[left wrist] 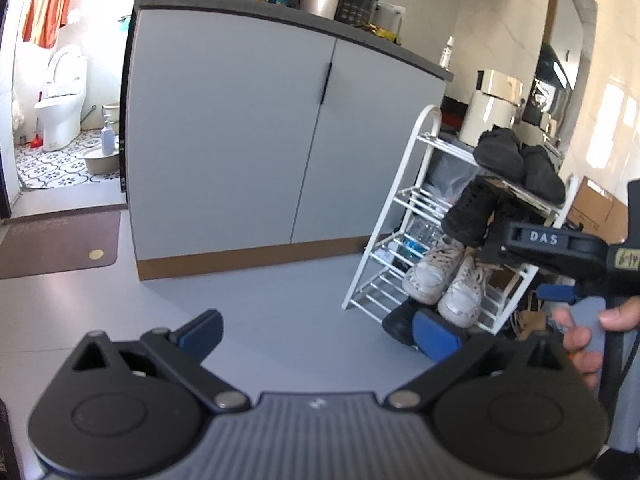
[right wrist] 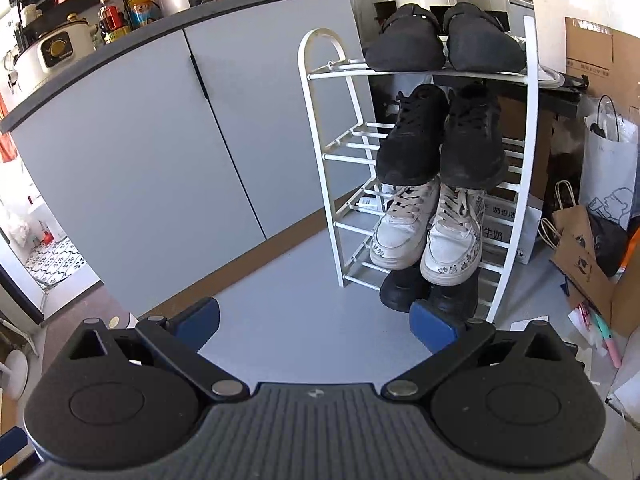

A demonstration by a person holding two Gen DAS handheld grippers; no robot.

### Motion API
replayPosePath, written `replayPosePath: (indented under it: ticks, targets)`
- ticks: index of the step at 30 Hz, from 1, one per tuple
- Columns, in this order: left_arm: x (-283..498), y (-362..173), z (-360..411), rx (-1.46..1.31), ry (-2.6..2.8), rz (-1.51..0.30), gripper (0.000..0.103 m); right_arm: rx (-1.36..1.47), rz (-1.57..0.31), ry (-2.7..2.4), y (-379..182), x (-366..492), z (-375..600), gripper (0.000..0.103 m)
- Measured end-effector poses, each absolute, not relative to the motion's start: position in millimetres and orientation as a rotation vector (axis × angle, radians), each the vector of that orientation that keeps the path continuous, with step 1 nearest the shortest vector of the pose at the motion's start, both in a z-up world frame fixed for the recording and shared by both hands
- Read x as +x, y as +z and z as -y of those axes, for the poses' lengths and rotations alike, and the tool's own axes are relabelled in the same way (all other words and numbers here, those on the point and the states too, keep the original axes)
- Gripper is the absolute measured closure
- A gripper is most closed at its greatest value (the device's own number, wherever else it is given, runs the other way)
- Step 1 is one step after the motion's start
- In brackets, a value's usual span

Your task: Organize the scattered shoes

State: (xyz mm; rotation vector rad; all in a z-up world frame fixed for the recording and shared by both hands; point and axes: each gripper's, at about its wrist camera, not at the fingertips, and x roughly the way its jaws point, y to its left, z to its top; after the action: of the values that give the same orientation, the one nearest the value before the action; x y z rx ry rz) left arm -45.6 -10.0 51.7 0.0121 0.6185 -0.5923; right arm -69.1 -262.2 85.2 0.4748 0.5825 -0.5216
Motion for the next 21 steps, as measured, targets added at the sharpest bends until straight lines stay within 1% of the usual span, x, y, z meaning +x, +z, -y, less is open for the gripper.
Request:
replayPosePath:
  ticks: [7,14,21]
  targets:
    - [-44.2,51.6,5.4,0.012,-0.607,-0.663,0.0,0.435,-0.621,-0.531,77.4,-66.9,250.7,0.0]
    - [-48.8,52.5,9.6,0.055,-0.593,-0.646,0.0,0.382,-0.661,-0.535,69.0,-64.8,235.7,0.0]
    - [-54.0,47.4,12.9,0.078,-0.604,-0.666,0.0,0.31,-0.612,-0.508,77.2,-69.7,223.4,0.0]
